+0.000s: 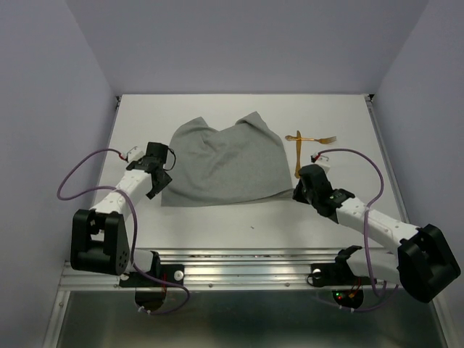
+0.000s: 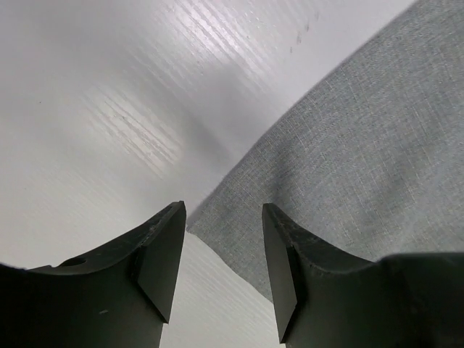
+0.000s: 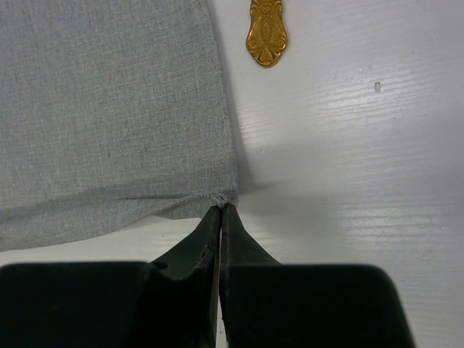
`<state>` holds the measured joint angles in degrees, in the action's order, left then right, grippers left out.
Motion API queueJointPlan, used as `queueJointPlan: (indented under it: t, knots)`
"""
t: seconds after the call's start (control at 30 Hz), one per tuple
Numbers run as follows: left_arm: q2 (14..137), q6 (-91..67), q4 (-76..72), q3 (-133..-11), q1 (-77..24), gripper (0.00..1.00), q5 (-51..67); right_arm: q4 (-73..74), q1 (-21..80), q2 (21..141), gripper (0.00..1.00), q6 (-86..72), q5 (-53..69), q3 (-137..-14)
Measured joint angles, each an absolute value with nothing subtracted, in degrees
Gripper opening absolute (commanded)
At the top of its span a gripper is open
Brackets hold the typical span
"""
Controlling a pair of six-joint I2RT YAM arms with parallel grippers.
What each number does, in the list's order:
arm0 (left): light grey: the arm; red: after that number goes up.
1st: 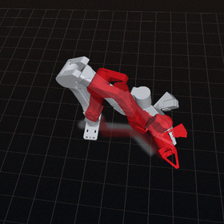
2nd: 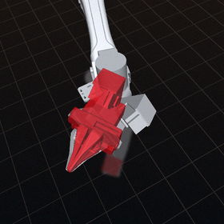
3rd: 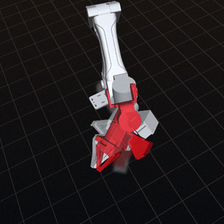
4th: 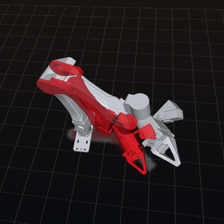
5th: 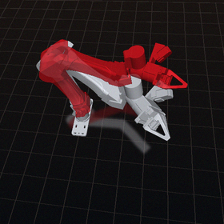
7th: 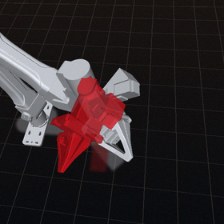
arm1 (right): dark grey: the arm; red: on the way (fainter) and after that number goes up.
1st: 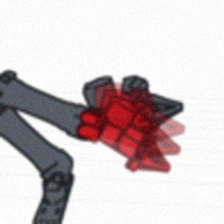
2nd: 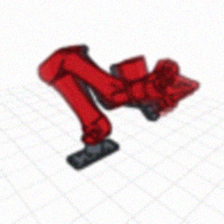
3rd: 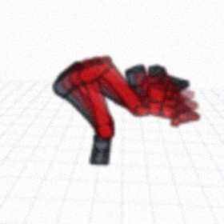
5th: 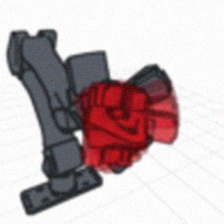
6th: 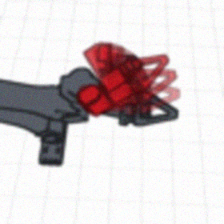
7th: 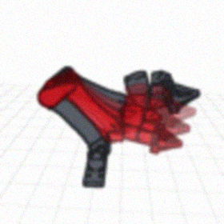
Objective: Fold the napkin into a case and place the utensils inside
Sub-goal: Flatten out the crumpled napkin at the center of the board.
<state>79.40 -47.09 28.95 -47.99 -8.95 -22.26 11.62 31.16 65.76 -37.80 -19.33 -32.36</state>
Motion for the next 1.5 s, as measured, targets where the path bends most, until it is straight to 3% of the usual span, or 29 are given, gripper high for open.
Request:
queueJointPlan:
  t: [0.4,0.63,0.93,0.97,1.0,1.03,1.1,1.17,1.2,1.23,1.33,1.5]
  knots:
    - [77.95,-49.74,26.59,-42.48,-8.88,0.6,-16.19,11.57,31.18,66.48,0.01,-37.8,-19.46,-33.3]
    - [79.05,-52.25,26.33,-39.83,-8.88,0.52,-15.18,11.6,31.18,67.26,0.01,-37.78,-19.07,-33.36]
    - [82.17,-52.16,23.38,-41.1,-8.88,0.29,-17.8,11.57,31.16,67.99,0.01,-37.76,-18.61,-33.93]
    - [82.56,-52.07,22.83,-41.32,-8.88,0.23,-18.06,11.57,31.18,67.99,0.01,-37.76,-18.59,-33.95]
    - [82.89,-52.01,22.24,-41.45,-8.88,0.08,-18.26,11.57,31.16,67.99,0.01,-37.76,-18.55,-33.98]
    - [83.15,-51.92,21.56,-41.52,-8.86,0.01,-18.46,11.57,31.16,67.99,0.01,-37.76,-18.55,-33.98]
    - [83.55,-51.92,20.36,-41.63,-8.88,0.0,-18.46,11.6,31.18,67.99,0.02,-37.76,-18.55,-33.98]
    - [83.85,-51.7,19.07,-41.67,-8.88,0.0,-18.44,11.64,31.18,67.99,0.14,-37.76,-18.55,-33.98]
    - [83.85,-51.7,18.61,-41.67,-8.86,0.0,-18.39,11.7,31.16,67.96,0.25,-37.76,-18.57,-33.95]
    - [83.85,-51.7,18.28,-41.67,-8.86,0.0,-18.24,11.99,31.18,67.88,0.53,-37.85,-18.57,-33.95]
    - [83.4,-51.57,17.96,-41.56,-8.86,0.0,-17.98,13.43,31.16,67.05,0.84,-38.17,-18.7,-33.71]
    - [80.23,-51.46,19.7,-40.75,-8.84,0.0,-16.19,16.88,31.16,64.47,0.87,-39.94,-18.83,-33.23]
